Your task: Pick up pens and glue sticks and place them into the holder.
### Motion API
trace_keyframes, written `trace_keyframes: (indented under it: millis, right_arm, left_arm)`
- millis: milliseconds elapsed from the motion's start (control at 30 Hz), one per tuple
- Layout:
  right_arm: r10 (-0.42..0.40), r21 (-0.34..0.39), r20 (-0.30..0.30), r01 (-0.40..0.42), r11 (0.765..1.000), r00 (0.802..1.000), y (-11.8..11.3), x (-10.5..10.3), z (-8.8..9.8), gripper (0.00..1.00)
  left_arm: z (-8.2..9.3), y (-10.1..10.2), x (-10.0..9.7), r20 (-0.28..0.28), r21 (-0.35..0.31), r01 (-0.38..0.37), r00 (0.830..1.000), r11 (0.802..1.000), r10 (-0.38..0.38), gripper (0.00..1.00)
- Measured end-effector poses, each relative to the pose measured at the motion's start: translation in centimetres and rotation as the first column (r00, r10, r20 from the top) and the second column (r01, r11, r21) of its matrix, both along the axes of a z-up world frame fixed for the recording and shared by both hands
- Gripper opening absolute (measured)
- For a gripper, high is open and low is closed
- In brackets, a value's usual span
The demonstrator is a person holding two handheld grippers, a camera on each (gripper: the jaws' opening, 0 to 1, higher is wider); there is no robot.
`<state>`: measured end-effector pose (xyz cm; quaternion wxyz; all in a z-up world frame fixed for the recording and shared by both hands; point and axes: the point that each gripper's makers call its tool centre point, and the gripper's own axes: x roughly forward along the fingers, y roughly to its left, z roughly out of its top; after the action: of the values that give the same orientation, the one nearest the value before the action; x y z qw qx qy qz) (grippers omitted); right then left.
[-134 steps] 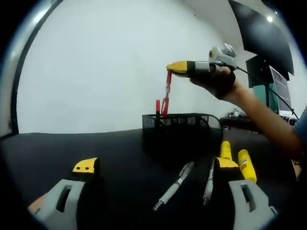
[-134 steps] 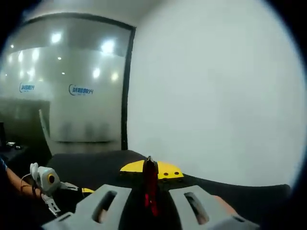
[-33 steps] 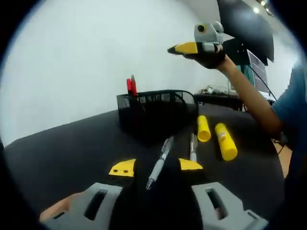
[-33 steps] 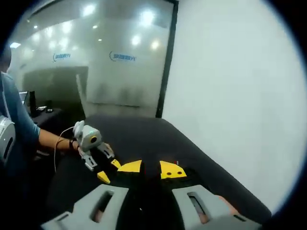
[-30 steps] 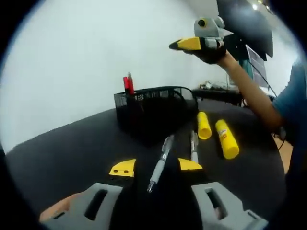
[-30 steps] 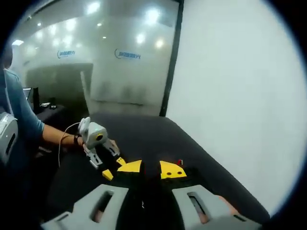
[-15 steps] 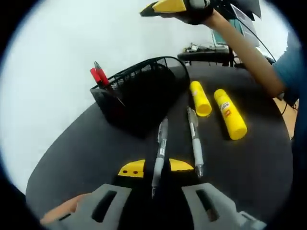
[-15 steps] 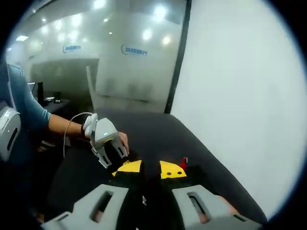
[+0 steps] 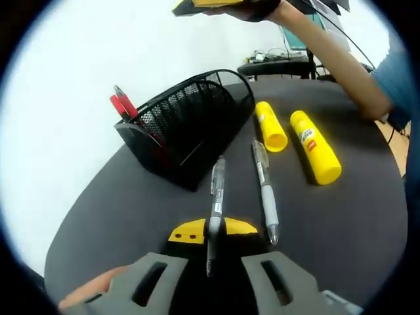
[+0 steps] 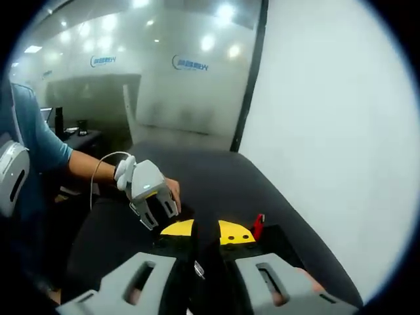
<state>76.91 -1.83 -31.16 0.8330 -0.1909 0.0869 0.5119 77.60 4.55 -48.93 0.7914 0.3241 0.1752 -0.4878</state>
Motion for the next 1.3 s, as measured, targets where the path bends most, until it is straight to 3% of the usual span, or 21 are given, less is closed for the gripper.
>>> trace_keyframes:
  millis: [167, 300, 333, 500, 633, 800, 900, 967, 1067, 1233, 1300]
  right_arm:
    - [0.038, -0.021, 0.022, -0.037, 0.999, 0.999, 0.5, -0.4, -0.2, 0.09]
    - [0.076, -0.047, 0.052, -0.073, 0.996, 0.996, 1.1, -1.0, -0.4, 0.11]
    - [0.082, -0.050, 0.054, -0.079, 0.996, 0.995, 1.2, -1.2, -0.5, 0.11]
    - [0.109, -0.077, 0.049, -0.105, 0.991, 0.993, 1.9, -1.7, -1.2, 0.11]
    - [0.102, -0.094, 0.050, -0.097, 0.991, 0.994, 2.1, -1.5, -1.5, 0.11]
    - [0.123, -0.131, 0.050, -0.116, 0.985, 0.991, 2.7, -2.0, -2.1, 0.11]
    - [0.130, -0.137, 0.050, -0.122, 0.983, 0.990, 2.8, -2.2, -2.2, 0.11]
    - [0.136, -0.139, 0.047, -0.129, 0.982, 0.990, 2.8, -2.3, -2.2, 0.11]
    - [0.134, -0.132, 0.048, -0.127, 0.983, 0.990, 2.6, -2.0, -2.1, 0.11]
    - [0.137, -0.136, 0.045, -0.130, 0.982, 0.990, 2.5, -1.9, -2.2, 0.11]
    - [0.137, -0.137, 0.043, -0.130, 0.982, 0.990, 2.5, -1.8, -2.2, 0.11]
  left_arm:
    - [1.7, 0.9, -0.3, 0.016, -0.048, -0.011, 1.000, 0.999, 0.012, 0.06]
    - [4.5, 0.6, -0.9, 0.031, -0.165, -0.002, 0.999, 0.986, 0.007, 0.05]
    - [5.6, 0.5, -0.9, 0.030, -0.224, -0.008, 0.999, 0.975, 0.015, 0.05]
    - [6.9, 1.2, -0.2, 0.036, -0.283, -0.029, 0.999, 0.959, 0.041, 0.00]
    - [6.4, 1.9, -0.5, 0.024, -0.290, -0.045, 0.998, 0.956, 0.054, 0.00]
    - [4.7, 3.0, -0.8, 0.013, -0.254, -0.068, 0.997, 0.965, 0.074, 0.00]
    - [4.0, 3.8, -0.9, 0.000, -0.256, -0.072, 0.997, 0.964, 0.075, 0.09]
    - [3.6, 4.3, -1.0, -0.041, -0.274, -0.084, 0.996, 0.958, 0.076, 0.11]
    - [2.8, 4.9, -0.6, -0.057, -0.276, -0.099, 0.995, 0.956, 0.086, 0.13]
    - [1.5, 4.6, 0.5, -0.088, -0.264, -0.108, 0.992, 0.958, 0.088, 0.13]
    - [0.4, 4.4, 0.8, -0.107, -0.226, -0.105, 0.991, 0.968, 0.082, 0.13]
